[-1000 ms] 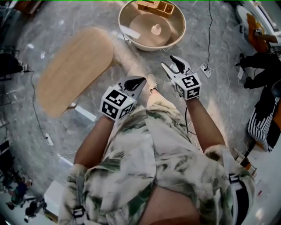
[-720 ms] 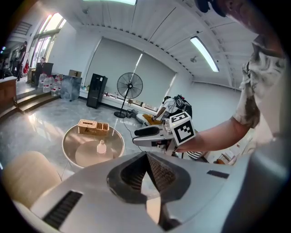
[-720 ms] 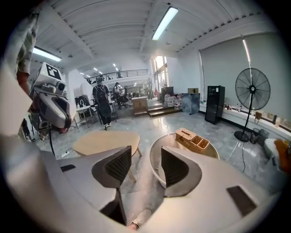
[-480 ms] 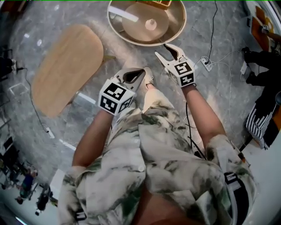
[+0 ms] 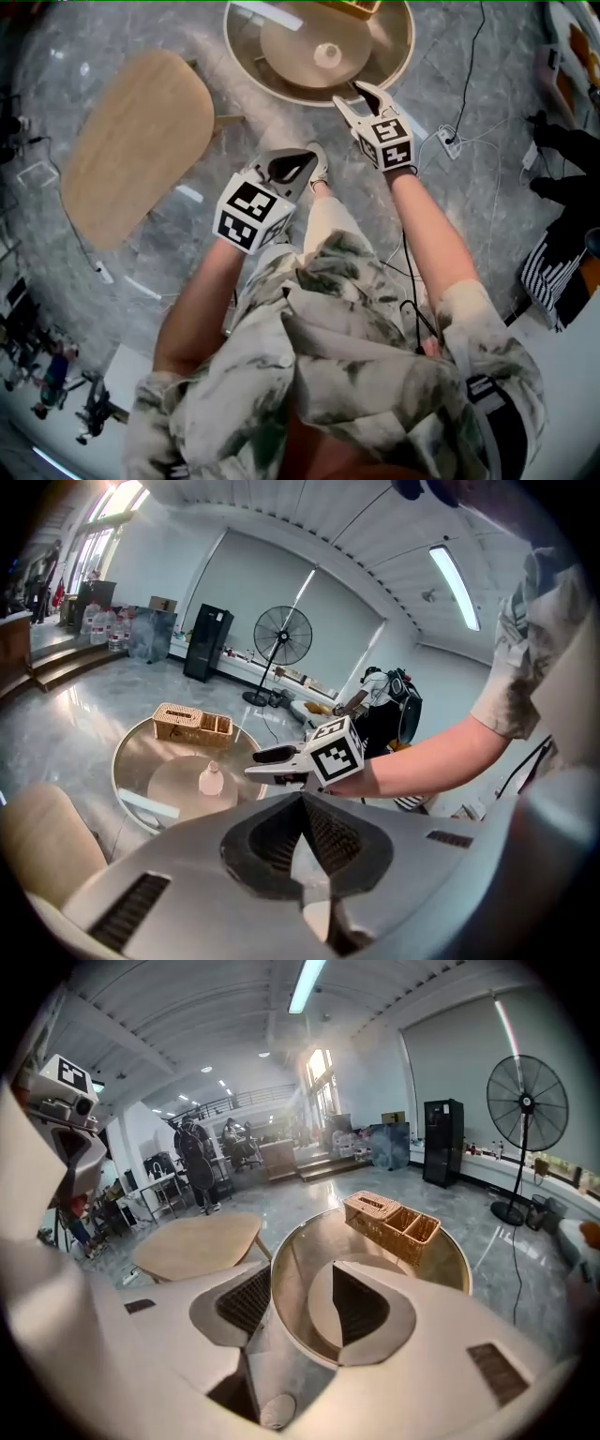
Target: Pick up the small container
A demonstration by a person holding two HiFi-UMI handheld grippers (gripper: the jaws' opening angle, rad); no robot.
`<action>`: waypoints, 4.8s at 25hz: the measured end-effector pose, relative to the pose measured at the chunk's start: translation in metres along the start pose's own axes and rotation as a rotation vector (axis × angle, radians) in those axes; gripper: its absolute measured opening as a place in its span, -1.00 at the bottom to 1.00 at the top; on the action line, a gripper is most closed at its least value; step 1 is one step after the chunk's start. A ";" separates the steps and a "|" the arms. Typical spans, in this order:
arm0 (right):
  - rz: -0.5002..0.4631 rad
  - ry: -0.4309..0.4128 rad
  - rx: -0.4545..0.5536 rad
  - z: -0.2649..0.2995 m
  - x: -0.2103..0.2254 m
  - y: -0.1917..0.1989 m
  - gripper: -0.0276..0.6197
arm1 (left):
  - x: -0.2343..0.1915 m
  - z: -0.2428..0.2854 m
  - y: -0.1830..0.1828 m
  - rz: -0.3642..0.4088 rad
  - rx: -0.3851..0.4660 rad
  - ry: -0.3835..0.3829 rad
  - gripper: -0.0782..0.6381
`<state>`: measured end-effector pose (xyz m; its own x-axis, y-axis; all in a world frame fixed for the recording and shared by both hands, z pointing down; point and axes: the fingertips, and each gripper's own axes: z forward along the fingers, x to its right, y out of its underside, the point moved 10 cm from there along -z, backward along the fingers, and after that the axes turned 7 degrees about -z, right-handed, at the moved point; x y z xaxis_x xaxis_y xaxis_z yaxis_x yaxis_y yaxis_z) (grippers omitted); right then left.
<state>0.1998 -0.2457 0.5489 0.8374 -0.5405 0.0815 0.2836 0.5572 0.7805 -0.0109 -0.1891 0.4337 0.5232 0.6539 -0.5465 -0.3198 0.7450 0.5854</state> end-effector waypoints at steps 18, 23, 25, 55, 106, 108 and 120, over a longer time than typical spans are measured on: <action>-0.016 0.030 -0.060 0.162 0.080 0.059 -0.19 | -0.070 0.076 0.003 -0.104 -0.043 -0.006 -0.72; -0.007 0.047 -0.061 0.189 0.093 0.069 -0.18 | -0.084 0.086 0.003 -0.124 -0.044 -0.009 -0.72; -0.006 0.048 -0.062 0.197 0.095 0.072 -0.18 | -0.086 0.087 0.004 -0.136 -0.045 -0.009 -0.72; -0.037 0.110 -0.079 0.212 0.092 0.074 -0.43 | -0.097 0.073 0.034 -0.164 -0.041 -0.035 -0.72; -0.090 0.055 0.044 -0.104 -0.068 -0.108 -0.44 | 0.071 -0.089 0.074 0.033 0.064 0.111 -0.72; -0.087 0.055 0.047 -0.113 -0.074 -0.111 -0.43 | 0.074 -0.092 0.075 0.039 0.065 0.118 -0.72; -0.090 0.060 0.060 -0.160 -0.104 -0.120 -0.44 | 0.094 -0.104 0.081 0.081 0.053 0.147 -0.72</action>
<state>0.1537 -0.1558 0.3474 0.8371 -0.5465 -0.0263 0.3315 0.4684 0.8190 -0.0702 -0.0535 0.3678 0.3748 0.7263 -0.5761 -0.3121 0.6840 0.6593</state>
